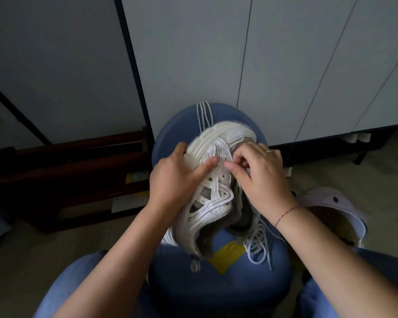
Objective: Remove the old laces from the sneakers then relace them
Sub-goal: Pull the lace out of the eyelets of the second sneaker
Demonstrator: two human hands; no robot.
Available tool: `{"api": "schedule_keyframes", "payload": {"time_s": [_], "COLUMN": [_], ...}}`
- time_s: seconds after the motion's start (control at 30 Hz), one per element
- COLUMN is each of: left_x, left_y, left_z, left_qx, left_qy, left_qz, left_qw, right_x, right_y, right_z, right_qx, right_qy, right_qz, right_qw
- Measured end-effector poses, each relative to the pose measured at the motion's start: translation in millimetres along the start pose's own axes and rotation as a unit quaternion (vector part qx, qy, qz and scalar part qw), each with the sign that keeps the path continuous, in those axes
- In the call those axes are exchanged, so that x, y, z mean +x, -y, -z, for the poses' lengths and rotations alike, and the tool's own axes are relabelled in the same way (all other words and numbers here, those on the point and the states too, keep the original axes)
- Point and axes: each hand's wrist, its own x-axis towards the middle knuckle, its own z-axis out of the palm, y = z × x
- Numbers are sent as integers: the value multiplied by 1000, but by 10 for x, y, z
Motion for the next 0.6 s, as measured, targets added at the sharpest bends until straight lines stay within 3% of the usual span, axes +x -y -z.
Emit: {"api": "schedule_keyframes", "payload": {"time_s": [0.1,0.2,0.3,0.6], "left_x": [18,64,96,15], "left_y": [21,87,144,-17], "left_z": [20,76,113,15], "left_qx": [-45,-105,-115,-8], "left_qy": [5,-8,-20,1], "left_qz": [18,53,68,5], "left_qw": [999,993,991,1000], "right_x": [41,114,136,0], "right_y": [-58,-265,-392,-42], "right_z": [37,177,271,9], "right_qx": [47,86,70,-25], "right_qy": [-23,-70,-70,7], "right_qz": [-12,-76,-121,4], "right_qw": [999,991,988,1000]}}
